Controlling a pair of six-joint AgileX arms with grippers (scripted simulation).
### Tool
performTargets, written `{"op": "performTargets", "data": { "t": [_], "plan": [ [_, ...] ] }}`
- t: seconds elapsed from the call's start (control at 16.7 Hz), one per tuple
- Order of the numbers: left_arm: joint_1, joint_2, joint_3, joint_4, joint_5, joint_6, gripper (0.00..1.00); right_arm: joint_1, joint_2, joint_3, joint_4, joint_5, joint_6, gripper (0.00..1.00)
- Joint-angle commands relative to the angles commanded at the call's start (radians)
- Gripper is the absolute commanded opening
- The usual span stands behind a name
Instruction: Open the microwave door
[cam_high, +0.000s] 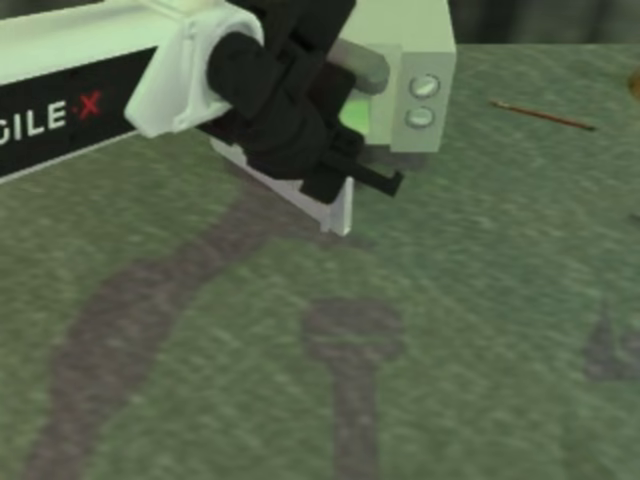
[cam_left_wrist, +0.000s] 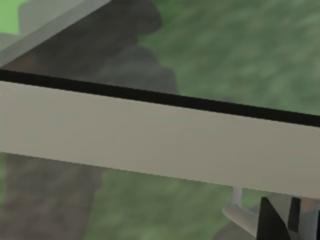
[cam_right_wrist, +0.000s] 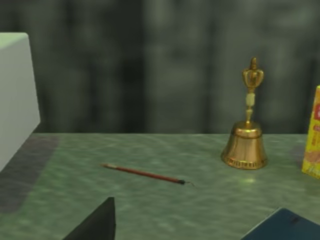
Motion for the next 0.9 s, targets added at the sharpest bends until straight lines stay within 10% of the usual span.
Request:
{"op": "performTargets", "data": {
  "t": [0.9],
  "plan": [
    [0.042,-0.064,-0.08,0.013,0.075,0.129,0.0,0.0,0.0,0.0,0.0,0.0,0.0,1.0]
  ]
}}
